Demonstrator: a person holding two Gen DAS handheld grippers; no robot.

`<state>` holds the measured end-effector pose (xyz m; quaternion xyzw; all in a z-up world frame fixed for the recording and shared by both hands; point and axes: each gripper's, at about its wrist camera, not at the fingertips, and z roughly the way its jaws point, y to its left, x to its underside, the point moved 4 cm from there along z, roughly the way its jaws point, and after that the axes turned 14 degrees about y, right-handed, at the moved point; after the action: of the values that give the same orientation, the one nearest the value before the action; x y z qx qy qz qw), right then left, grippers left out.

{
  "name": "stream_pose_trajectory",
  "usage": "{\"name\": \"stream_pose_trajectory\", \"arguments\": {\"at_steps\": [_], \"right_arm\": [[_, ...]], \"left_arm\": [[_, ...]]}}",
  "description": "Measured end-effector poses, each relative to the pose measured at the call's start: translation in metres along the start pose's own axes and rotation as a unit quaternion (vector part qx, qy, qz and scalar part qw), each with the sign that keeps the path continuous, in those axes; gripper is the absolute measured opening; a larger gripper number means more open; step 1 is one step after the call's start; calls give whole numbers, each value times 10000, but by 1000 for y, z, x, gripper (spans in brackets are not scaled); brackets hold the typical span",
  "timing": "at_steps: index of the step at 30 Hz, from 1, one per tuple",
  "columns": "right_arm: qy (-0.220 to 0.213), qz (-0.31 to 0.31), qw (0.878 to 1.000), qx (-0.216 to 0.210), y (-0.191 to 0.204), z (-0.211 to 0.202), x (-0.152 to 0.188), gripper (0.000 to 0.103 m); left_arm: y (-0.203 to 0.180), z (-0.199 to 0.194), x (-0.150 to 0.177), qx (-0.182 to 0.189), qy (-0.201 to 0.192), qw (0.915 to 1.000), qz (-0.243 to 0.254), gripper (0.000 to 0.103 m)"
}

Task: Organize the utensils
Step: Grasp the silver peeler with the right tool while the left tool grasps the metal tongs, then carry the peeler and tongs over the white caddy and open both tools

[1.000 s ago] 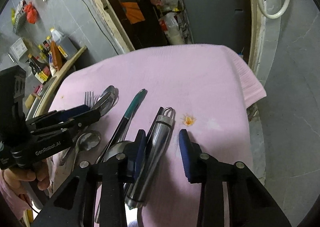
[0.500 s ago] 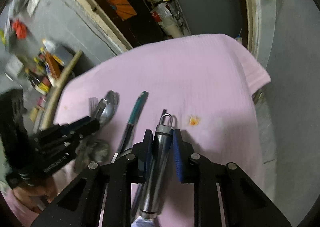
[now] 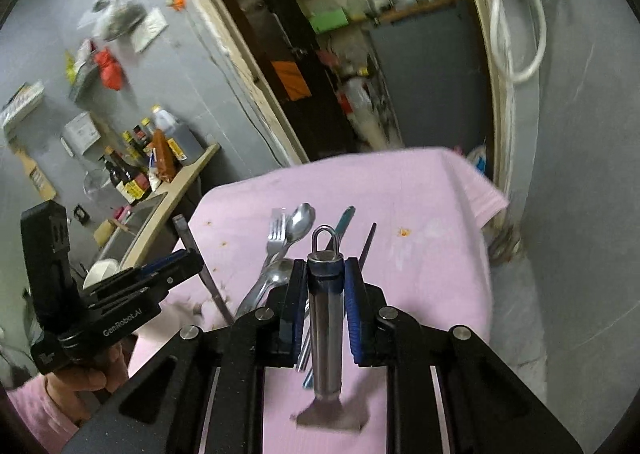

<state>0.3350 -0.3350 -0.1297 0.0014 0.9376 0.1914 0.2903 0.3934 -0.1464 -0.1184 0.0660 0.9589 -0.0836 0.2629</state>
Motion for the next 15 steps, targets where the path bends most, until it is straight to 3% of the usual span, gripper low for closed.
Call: {"name": "stream_pose_trajectory", "arguments": {"at_steps": [7,12,15], "right_arm": [[-274,-179,9978,568,27,-59,36,16],[-602,-191,9968,500,46,-91,28,16],[-878,-313,9953,254,70,-108,10,16]], "left_arm": [[3,-44,41,159,-333,9993,114,20],[3,-72,53,336,-532,9979,154,20],[7,-96,56,404,-692,9967,131,20]]}}
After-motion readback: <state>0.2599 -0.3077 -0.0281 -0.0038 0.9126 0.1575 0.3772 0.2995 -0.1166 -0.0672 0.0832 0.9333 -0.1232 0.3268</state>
